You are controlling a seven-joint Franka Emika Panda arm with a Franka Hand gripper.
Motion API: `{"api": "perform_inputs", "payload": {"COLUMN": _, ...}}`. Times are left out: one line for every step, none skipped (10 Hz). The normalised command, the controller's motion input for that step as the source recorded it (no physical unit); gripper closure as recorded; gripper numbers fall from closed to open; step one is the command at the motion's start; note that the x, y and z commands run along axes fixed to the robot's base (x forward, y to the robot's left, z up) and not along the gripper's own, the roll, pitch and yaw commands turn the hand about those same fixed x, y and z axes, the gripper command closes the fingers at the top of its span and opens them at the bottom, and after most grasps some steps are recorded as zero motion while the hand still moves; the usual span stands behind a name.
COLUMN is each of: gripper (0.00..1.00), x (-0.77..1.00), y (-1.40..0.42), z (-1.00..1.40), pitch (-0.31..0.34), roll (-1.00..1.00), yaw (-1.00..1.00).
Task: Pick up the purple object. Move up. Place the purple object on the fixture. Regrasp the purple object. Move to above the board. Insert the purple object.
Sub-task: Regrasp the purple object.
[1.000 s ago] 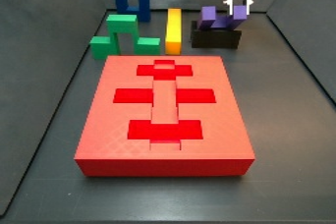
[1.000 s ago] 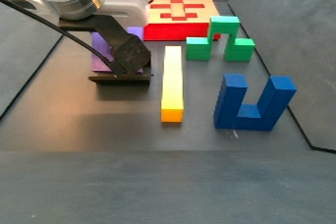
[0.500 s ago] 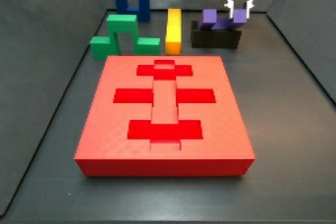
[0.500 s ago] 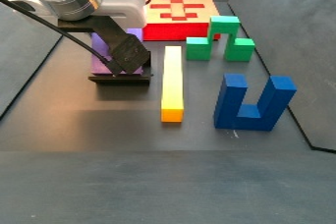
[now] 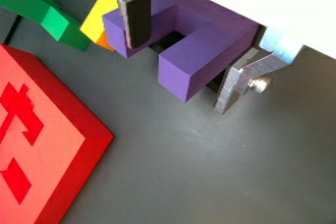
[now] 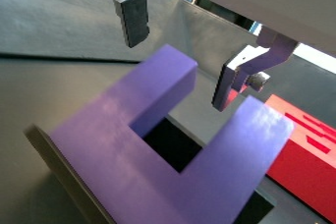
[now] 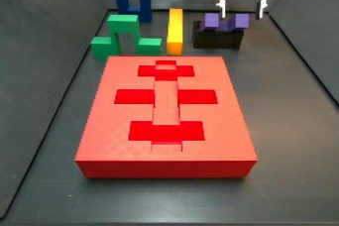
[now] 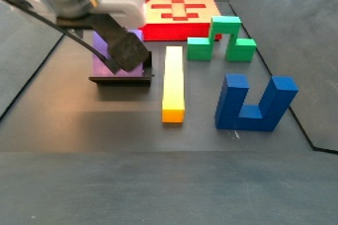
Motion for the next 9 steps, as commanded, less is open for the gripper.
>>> {"api": "perform_inputs", "payload": {"gripper": 0.0, "x": 0.23, "y": 0.0, "z": 0.49, "pitch": 0.149, "roll": 0.78, "yaw": -0.02}}
{"api": "perform_inputs", "payload": {"gripper": 0.0, "x": 0.16, "y": 0.0, "z": 0.41, "pitch": 0.154, "roll": 0.83, "yaw": 0.0}}
{"api": "perform_inputs", "payload": {"gripper": 0.0, "x": 0.21, "y": 0.0, "z": 0.42, "pitch": 0.191, "roll": 0.85, "yaw": 0.0}}
{"api": "perform_inputs", "payload": {"gripper": 0.0, "x": 0.18, "y": -0.01, "z": 0.31, "pitch": 0.177, "roll": 0.94, "yaw": 0.0}}
{"api": "perform_inputs", "payload": {"gripper": 0.0, "x": 0.18, "y": -0.03, "z": 0.28, "pitch": 0.169, "roll": 0.95, "yaw": 0.0}}
{"api": "perform_inputs", "payload": {"gripper": 0.0, "x": 0.3, "y": -0.1, "z": 0.29, "pitch": 0.151, "roll": 0.85, "yaw": 0.0}}
{"api": "perform_inputs", "payload": {"gripper": 0.0, "x": 0.29, "y": -0.13, "z": 0.11, "pitch": 0.114, "roll": 0.87, "yaw": 0.0}}
{"api": "perform_inputs", "payload": {"gripper": 0.0, "x": 0.24, "y": -0.13, "z": 0.02, "pitch": 0.086, "roll": 0.96, "yaw": 0.0}}
{"api": "perform_inputs", "payload": {"gripper": 0.0, "x": 0.21, "y": -0.15, "z": 0.0, "pitch": 0.074, "roll": 1.0, "yaw": 0.0}}
